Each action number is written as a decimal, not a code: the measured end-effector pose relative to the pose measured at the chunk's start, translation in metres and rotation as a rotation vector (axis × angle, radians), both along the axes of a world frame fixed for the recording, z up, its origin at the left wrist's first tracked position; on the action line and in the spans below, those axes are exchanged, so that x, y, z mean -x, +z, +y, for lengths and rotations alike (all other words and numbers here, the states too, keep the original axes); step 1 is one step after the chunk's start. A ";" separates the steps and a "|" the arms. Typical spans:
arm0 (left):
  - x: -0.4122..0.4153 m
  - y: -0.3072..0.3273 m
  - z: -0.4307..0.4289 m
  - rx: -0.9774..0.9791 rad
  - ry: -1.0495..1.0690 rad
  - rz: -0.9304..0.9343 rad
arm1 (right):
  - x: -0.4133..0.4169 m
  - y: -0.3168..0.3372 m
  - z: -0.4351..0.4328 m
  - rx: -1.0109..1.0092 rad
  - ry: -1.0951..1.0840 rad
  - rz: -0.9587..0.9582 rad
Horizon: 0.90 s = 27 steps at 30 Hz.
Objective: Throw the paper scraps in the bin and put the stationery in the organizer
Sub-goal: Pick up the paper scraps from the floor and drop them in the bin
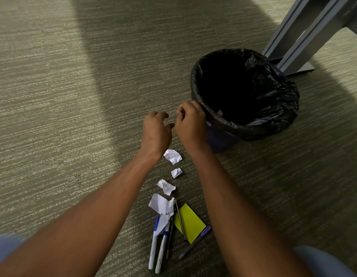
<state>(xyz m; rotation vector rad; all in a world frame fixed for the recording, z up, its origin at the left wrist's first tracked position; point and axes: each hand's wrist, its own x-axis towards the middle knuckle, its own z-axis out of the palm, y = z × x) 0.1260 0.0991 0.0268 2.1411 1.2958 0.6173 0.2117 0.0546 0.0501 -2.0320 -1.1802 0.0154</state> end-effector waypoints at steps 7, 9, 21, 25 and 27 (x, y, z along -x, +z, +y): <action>0.021 -0.037 -0.012 0.096 -0.018 0.083 | -0.001 -0.054 -0.011 0.224 -0.008 0.067; 0.026 -0.048 -0.016 0.129 -0.016 0.108 | -0.003 -0.067 -0.016 0.332 -0.013 0.094; 0.061 -0.121 -0.037 0.423 -0.188 0.456 | -0.001 -0.139 -0.034 0.834 0.173 0.261; 0.070 -0.136 -0.044 0.438 -0.190 0.511 | 0.005 -0.158 -0.037 0.932 0.250 0.262; 0.073 -0.142 -0.048 0.467 -0.187 0.513 | 0.007 -0.165 -0.038 0.952 0.262 0.256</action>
